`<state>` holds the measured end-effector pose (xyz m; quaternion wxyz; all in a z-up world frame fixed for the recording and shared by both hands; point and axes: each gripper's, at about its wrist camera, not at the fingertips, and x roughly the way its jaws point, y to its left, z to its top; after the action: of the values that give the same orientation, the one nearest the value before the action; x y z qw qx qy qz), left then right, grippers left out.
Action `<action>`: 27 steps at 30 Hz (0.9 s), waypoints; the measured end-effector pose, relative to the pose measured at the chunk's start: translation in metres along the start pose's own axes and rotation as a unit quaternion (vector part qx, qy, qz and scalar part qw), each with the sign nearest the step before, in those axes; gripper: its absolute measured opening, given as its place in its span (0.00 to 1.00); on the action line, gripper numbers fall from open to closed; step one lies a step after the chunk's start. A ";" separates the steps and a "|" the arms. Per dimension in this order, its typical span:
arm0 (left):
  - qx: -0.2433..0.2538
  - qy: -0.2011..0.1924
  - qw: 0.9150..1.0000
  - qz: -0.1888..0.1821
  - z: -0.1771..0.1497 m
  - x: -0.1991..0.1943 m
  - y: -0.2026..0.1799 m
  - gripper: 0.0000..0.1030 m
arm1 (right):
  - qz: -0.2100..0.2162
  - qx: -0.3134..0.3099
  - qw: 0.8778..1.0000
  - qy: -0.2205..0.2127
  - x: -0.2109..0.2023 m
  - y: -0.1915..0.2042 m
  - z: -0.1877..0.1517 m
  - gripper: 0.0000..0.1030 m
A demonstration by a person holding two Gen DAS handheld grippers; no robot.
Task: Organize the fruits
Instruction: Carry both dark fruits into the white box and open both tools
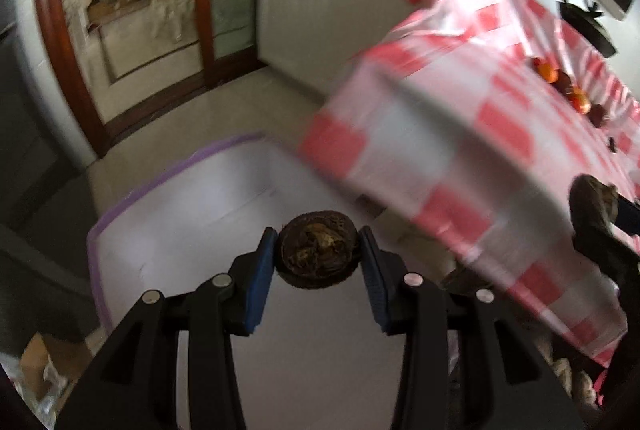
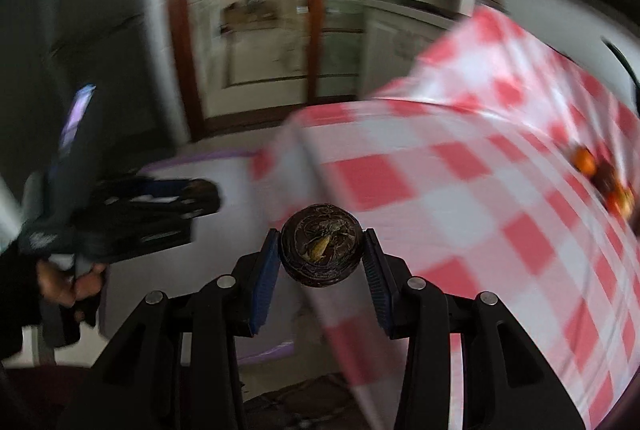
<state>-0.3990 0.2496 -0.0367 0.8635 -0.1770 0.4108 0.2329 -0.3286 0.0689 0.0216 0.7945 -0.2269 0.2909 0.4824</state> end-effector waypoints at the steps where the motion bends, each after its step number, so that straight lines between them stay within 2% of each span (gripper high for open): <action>1: -0.007 0.008 1.000 0.007 -0.007 0.004 0.009 0.41 | 0.007 -0.016 1.000 0.004 0.005 0.011 -0.001 0.40; 5: -0.029 0.033 0.999 0.025 -0.028 0.020 0.035 0.41 | 0.038 -0.080 0.995 0.050 0.036 0.056 -0.019 0.40; 11: -0.033 0.071 0.996 0.049 -0.056 0.047 0.052 0.41 | 0.058 -0.136 0.982 0.117 0.083 0.090 -0.049 0.40; 14: -0.036 0.089 0.994 0.056 -0.064 0.060 0.052 0.41 | 0.067 -0.134 0.979 0.140 0.103 0.090 -0.058 0.40; 16: -0.039 0.088 0.994 0.056 -0.064 0.061 0.051 0.41 | 0.071 -0.124 0.978 0.153 0.113 0.088 -0.063 0.40; 20: -0.035 0.105 0.991 0.077 -0.064 0.067 0.049 0.41 | 0.076 -0.116 0.973 0.184 0.132 0.086 -0.073 0.40; 27: -0.063 0.159 0.981 0.093 -0.063 0.085 0.060 0.44 | 0.066 -0.133 0.969 0.198 0.143 0.094 -0.074 0.41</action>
<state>-0.4242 0.2894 -0.1488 0.7488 -0.2273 0.5420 0.3063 -0.3791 0.1529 -0.1370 0.6498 -0.4020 0.3901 0.5137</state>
